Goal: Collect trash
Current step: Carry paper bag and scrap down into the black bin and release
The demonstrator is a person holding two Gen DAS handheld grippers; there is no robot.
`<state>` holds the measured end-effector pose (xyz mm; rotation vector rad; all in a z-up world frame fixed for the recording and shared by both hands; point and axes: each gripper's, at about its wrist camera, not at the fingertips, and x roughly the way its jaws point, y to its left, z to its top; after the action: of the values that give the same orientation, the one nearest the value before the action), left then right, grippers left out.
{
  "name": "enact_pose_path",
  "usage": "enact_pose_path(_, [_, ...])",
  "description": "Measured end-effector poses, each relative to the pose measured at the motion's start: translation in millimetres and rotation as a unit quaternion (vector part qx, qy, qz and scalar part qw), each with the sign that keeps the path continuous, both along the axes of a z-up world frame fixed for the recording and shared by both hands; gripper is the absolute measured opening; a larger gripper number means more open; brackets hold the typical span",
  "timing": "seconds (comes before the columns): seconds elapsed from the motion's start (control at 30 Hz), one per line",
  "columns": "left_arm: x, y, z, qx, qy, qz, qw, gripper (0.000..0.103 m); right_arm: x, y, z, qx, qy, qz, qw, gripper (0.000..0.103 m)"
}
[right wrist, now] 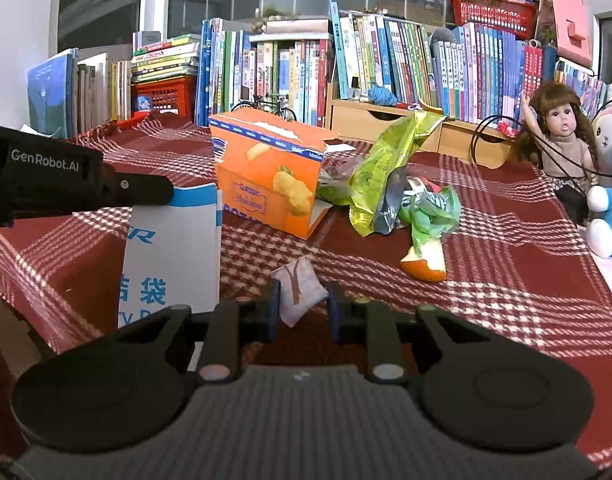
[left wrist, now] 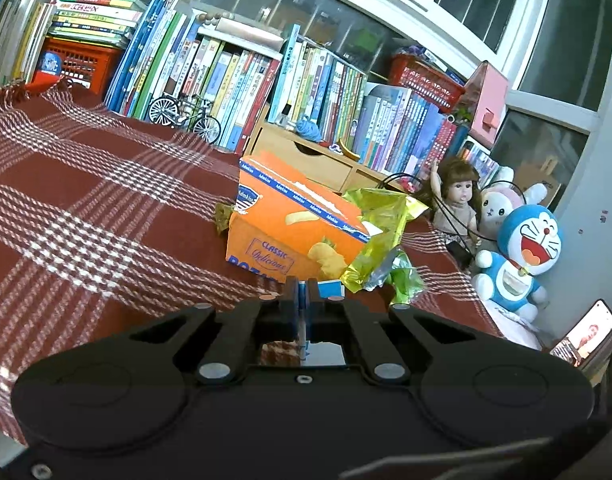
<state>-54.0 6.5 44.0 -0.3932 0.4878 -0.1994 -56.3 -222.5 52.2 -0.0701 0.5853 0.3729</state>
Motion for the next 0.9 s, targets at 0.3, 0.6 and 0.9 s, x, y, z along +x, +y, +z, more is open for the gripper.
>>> enact_pose_path(0.3, [-68,9,4,0.013,0.012,-0.025,0.9995,0.002,-47,0,7,0.025,0.009,0.013,1.000,0.029])
enact_pose_path(0.6, [-137,23,-35,0.035,0.070,-0.028,0.9965,0.002,-105,9,-9,0.050,0.051,0.039,0.997,0.029])
enact_pose_path(0.9, [-142,29,-99,0.078,0.165,-0.019,0.9830,0.002,-133,23,-66,0.026,0.147,0.053,0.987,0.029])
